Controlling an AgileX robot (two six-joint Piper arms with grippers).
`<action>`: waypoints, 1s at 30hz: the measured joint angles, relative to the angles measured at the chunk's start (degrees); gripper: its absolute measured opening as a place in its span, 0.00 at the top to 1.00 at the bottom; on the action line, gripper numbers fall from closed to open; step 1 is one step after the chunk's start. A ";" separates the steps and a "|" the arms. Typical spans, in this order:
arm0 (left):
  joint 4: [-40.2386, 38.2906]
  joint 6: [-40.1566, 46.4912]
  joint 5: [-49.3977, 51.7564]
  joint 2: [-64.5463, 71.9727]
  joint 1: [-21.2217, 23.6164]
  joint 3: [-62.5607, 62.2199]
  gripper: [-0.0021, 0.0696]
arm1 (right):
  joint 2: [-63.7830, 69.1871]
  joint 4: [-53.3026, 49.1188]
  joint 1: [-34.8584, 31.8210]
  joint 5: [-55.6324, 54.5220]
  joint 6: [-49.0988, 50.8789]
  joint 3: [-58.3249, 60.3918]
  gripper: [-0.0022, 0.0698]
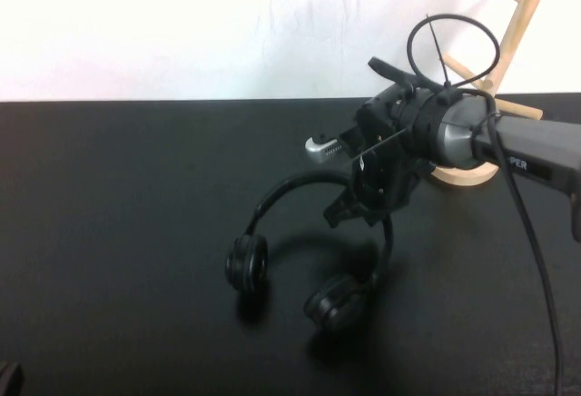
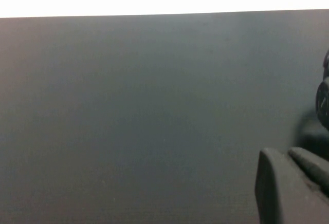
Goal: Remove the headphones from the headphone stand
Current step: Place the headphones on the table
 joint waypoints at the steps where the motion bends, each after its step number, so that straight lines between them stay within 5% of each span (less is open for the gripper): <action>1: 0.00 0.00 0.00 0.00 0.00 0.00 0.98 | 0.14 0.00 0.00 0.00 0.00 0.00 0.91; 10: 0.00 0.00 0.00 0.00 0.00 0.00 0.98 | 0.17 -4.41 0.11 0.34 6.94 0.00 0.37; 15: 0.00 0.00 0.00 0.00 0.00 0.00 0.98 | -3.55 -5.53 0.66 4.24 8.19 0.00 0.35; 18: 0.00 0.00 0.00 0.00 0.00 0.00 0.98 | -8.60 -5.63 1.46 8.82 8.43 1.14 0.45; 25: 0.00 0.00 0.00 0.00 0.00 0.00 0.98 | -25.09 -5.41 3.77 18.19 9.64 9.88 0.98; 30: 0.00 0.00 0.00 0.00 0.00 0.00 0.98 | -35.08 -5.53 4.14 21.69 12.37 15.70 0.98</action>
